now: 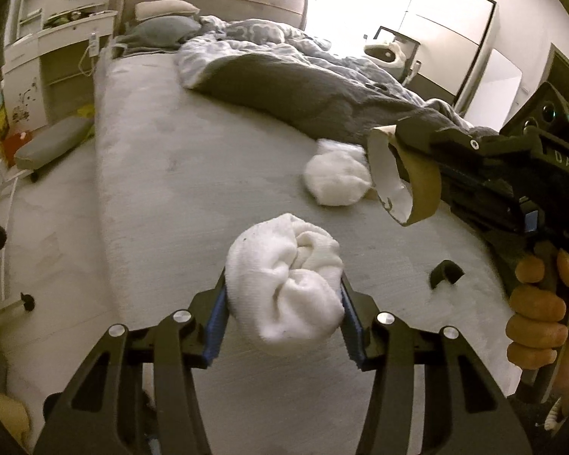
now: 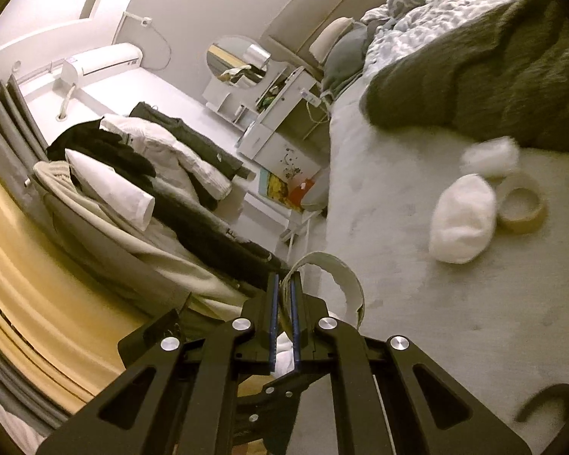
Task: Collect trash
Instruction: 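Carry the cloth ball and tape roll to the black bin and open both tools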
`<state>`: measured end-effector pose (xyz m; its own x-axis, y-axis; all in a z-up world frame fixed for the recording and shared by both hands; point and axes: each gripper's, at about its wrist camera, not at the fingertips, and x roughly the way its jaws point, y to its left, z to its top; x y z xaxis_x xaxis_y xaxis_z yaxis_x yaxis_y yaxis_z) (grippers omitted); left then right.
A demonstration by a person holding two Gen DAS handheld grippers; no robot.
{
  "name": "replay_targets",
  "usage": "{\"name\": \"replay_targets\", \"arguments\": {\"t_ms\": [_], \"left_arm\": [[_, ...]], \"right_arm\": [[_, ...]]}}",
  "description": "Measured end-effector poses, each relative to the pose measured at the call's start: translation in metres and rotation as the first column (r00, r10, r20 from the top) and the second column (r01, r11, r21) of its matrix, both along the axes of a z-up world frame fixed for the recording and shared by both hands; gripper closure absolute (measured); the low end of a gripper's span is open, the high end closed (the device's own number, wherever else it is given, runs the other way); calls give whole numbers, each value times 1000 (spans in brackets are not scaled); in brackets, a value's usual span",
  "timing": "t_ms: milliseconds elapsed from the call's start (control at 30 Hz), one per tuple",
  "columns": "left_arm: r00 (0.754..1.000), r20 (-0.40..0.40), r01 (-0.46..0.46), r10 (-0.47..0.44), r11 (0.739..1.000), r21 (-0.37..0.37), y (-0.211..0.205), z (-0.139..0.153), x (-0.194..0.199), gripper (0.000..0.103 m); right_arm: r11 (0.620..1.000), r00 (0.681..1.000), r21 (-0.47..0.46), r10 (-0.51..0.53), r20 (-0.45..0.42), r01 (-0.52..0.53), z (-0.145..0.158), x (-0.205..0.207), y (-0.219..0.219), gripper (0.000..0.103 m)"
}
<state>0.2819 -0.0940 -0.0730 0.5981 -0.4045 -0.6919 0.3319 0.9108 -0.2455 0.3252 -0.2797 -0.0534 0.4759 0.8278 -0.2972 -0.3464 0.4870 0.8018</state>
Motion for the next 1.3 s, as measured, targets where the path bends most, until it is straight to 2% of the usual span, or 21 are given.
{"name": "replay_targets", "arguments": {"t_ms": [367, 667, 867, 1100, 1300], "left_arm": [[994, -7, -108, 108, 993, 56, 71, 0, -9, 49], [980, -76, -174, 184, 978, 116, 121, -12, -19, 49], [964, -148, -203, 221, 971, 125, 150, -32, -29, 49], [943, -243, -195, 226, 970, 147, 177, -64, -46, 49], [903, -373, -178, 214, 975, 130, 195, -101, -64, 48]], "right_arm": [[996, 996, -22, 92, 0, -92, -7, 4, 62, 97], [983, 983, -34, 183, -4, -183, -10, 0, 115, 97], [972, 972, -41, 233, -16, -233, -13, -2, 148, 97], [952, 955, -66, 295, -40, -297, -22, -11, 189, 97], [929, 934, -98, 353, -65, -358, -33, -19, 226, 97]]}}
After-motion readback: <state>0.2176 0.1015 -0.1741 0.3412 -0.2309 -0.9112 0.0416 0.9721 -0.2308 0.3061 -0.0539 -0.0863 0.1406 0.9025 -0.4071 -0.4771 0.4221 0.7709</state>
